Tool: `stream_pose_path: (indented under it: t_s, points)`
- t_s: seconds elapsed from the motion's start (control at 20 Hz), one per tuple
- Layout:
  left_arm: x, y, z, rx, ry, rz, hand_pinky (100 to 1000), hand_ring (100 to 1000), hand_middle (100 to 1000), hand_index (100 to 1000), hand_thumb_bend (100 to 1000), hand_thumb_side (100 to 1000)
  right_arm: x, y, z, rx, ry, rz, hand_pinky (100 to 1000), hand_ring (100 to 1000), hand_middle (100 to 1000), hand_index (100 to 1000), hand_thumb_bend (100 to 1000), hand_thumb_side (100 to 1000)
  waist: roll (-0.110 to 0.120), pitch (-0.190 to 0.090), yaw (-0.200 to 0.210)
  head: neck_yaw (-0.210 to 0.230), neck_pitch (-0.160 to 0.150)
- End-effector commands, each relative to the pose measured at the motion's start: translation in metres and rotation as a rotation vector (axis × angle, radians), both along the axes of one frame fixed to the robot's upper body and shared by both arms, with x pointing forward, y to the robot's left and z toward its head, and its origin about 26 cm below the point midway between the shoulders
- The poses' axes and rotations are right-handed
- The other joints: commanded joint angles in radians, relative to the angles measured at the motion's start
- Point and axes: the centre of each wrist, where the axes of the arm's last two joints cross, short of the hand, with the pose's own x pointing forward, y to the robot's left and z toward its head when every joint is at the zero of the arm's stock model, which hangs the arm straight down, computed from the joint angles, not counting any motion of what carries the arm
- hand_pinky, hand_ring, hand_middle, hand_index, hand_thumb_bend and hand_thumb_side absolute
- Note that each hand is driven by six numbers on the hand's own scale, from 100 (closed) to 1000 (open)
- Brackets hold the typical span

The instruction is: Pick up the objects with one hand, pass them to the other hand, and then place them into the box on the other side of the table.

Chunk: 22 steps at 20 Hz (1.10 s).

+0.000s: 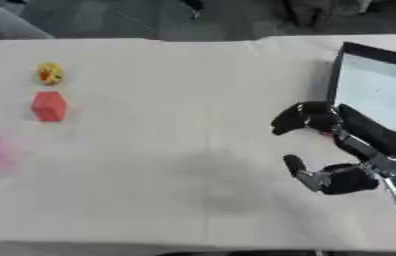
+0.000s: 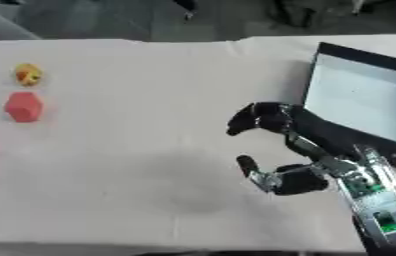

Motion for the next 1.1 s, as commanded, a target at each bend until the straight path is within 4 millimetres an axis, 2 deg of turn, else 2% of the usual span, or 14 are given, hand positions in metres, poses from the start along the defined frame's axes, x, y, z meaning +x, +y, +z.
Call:
stream_pose_path:
  t_s: [0.05, 0.15, 0.3, 0.5, 0.85, 1.1]
  points:
    - [0.002, 0.006, 0.018, -0.005, 0.026, -0.008, 1000, 976, 742, 841, 443, 520, 0.0, -0.001, 0.005, -0.004, -0.016, 0.004, 702, 674, 695, 749, 100, 364, 0.001, -0.02, 0.002, -0.007, -0.002]
    - [0.003, 0.004, 0.018, -0.037, 0.051, -0.015, 1000, 936, 750, 853, 452, 571, 0.0, -0.001, 0.005, -0.004, -0.016, 0.005, 702, 675, 695, 750, 100, 363, 0.0, -0.02, 0.002, -0.008, -0.002]
    - [0.006, 0.001, 0.016, -0.07, 0.094, -0.026, 1000, 884, 759, 875, 481, 602, 0.0, -0.001, 0.005, -0.004, -0.015, 0.006, 702, 675, 695, 750, 100, 364, 0.0, -0.02, 0.0, -0.012, -0.002]
    - [0.009, -0.003, 0.013, -0.078, 0.132, -0.03, 1000, 837, 766, 889, 498, 586, 0.0, -0.001, 0.005, -0.004, -0.013, 0.007, 702, 674, 695, 750, 100, 364, -0.001, -0.02, -0.003, -0.015, -0.002]
    - [0.014, -0.012, 0.005, -0.048, 0.116, -0.041, 991, 775, 758, 890, 489, 463, 0.001, 0.0, 0.005, -0.002, -0.012, 0.01, 702, 674, 695, 749, 100, 366, -0.002, -0.017, -0.01, -0.017, -0.002]
    - [0.016, -0.017, -0.006, -0.037, 0.142, -0.042, 989, 766, 755, 889, 516, 492, 0.001, 0.0, 0.005, -0.001, -0.011, 0.012, 702, 674, 694, 749, 100, 365, -0.004, -0.016, -0.016, -0.018, -0.002]
